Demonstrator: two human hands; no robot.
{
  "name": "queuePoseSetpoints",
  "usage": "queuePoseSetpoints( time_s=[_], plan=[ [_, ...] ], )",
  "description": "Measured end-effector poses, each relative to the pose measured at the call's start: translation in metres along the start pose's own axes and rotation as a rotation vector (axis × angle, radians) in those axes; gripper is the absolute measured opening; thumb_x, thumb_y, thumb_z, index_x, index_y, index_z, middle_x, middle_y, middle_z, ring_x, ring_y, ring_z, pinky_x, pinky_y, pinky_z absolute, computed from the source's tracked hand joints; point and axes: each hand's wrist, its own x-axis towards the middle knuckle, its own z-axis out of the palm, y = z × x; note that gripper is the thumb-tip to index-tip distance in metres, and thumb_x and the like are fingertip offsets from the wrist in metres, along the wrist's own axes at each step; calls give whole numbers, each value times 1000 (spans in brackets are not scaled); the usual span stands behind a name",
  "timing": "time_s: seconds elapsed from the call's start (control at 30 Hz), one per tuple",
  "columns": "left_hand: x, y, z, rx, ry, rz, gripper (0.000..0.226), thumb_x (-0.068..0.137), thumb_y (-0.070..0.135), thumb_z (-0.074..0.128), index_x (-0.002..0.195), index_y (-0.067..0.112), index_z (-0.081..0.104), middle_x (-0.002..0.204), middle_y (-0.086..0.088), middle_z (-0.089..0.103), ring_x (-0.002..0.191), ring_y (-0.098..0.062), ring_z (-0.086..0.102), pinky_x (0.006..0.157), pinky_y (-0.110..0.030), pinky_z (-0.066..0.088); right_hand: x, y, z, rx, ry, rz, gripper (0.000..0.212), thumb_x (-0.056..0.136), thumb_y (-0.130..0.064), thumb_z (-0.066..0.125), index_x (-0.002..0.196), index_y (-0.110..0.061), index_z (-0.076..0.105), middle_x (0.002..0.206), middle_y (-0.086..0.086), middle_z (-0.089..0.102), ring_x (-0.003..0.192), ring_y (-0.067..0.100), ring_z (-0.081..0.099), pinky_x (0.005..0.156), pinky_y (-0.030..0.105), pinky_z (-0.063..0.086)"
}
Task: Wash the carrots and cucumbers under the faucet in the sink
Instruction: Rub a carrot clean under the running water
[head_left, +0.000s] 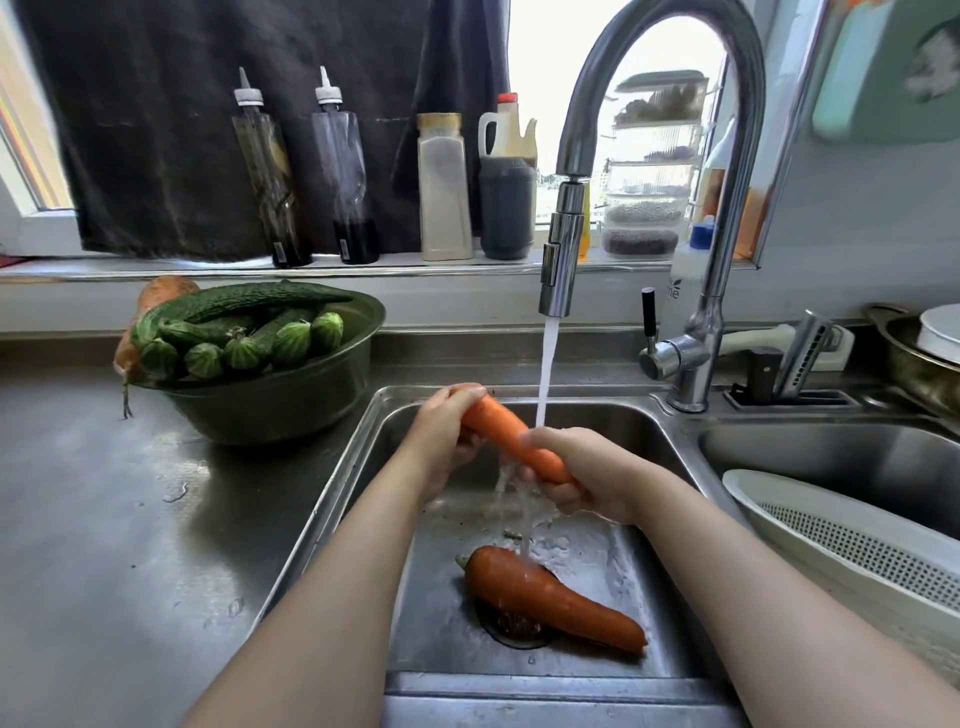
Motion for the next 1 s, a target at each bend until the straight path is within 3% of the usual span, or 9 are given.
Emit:
queuePoseSetpoints(
  time_s=[0.17, 0.23, 0.3, 0.4, 0.5, 0.63, 0.73, 0.87, 1.0],
  plan=[
    [5, -6, 5, 90, 49, 54, 53, 96, 40, 69, 138, 11, 56, 104, -9, 55, 74, -13, 54, 50, -19, 47, -3, 0, -10, 128, -74, 8, 33, 94, -21, 41, 114, -4, 61, 80, 5, 59, 45, 9, 31, 42, 20, 31],
    [7, -9, 3, 81, 88, 66, 64, 91, 49, 71, 142, 14, 54, 119, -16, 62, 94, -22, 65, 64, -24, 50, -3, 0, -12, 191, -100, -3, 35, 95, -18, 39, 119, -1, 56, 87, 8, 62, 49, 10, 34, 46, 21, 35],
    [9, -10, 3, 107, 100, 54, 75, 84, 57, 73, 143, 15, 53, 140, -23, 56, 124, -42, 59, 86, -39, 56, -2, 1, -9, 142, -52, -33, 33, 97, -21, 45, 119, 0, 57, 87, 8, 64, 50, 11, 37, 48, 23, 36],
    [7, -9, 4, 152, 98, 40, 76, 84, 59, 73, 140, 12, 55, 144, -31, 49, 131, -52, 50, 104, -60, 47, -1, 1, -3, 43, 1, -47, 29, 99, -22, 48, 111, -3, 66, 81, 6, 64, 50, 12, 37, 50, 25, 32],
    [6, -8, 4, 140, 116, 30, 67, 87, 57, 72, 139, 17, 56, 139, -23, 58, 115, -37, 64, 82, -40, 61, -1, 2, -7, 122, -101, -7, 32, 93, -17, 42, 113, -1, 62, 85, 8, 63, 51, 13, 38, 52, 25, 34],
    [8, -11, 2, 145, 105, 19, 70, 84, 62, 72, 137, 20, 58, 139, -24, 56, 127, -43, 56, 70, -30, 50, 2, 5, -9, 122, -79, 8, 42, 98, -25, 44, 126, 1, 62, 83, 7, 62, 51, 12, 38, 51, 24, 33],
    [8, -12, 2, 140, 84, 44, 81, 76, 68, 73, 136, 15, 58, 138, -28, 56, 100, -32, 68, 55, -24, 48, 2, 4, -10, 147, -115, 29, 44, 95, -23, 42, 126, 1, 61, 83, 7, 61, 51, 12, 37, 50, 23, 37],
    [6, -10, 2, 166, 82, 51, 94, 67, 76, 72, 138, 18, 57, 136, -25, 59, 102, -33, 68, 64, -30, 49, 1, 3, -11, 173, -70, 38, 37, 98, -24, 41, 118, 0, 61, 80, 7, 60, 51, 12, 36, 50, 24, 34],
    [5, -9, 5, 60, 47, -24, 53, 97, 58, 58, 133, 20, 62, 133, -18, 61, 116, -32, 61, 76, -36, 54, 0, 3, -12, 176, -65, 55, 37, 95, -22, 37, 113, 0, 61, 82, 9, 59, 50, 13, 36, 47, 25, 37]
  ],
)
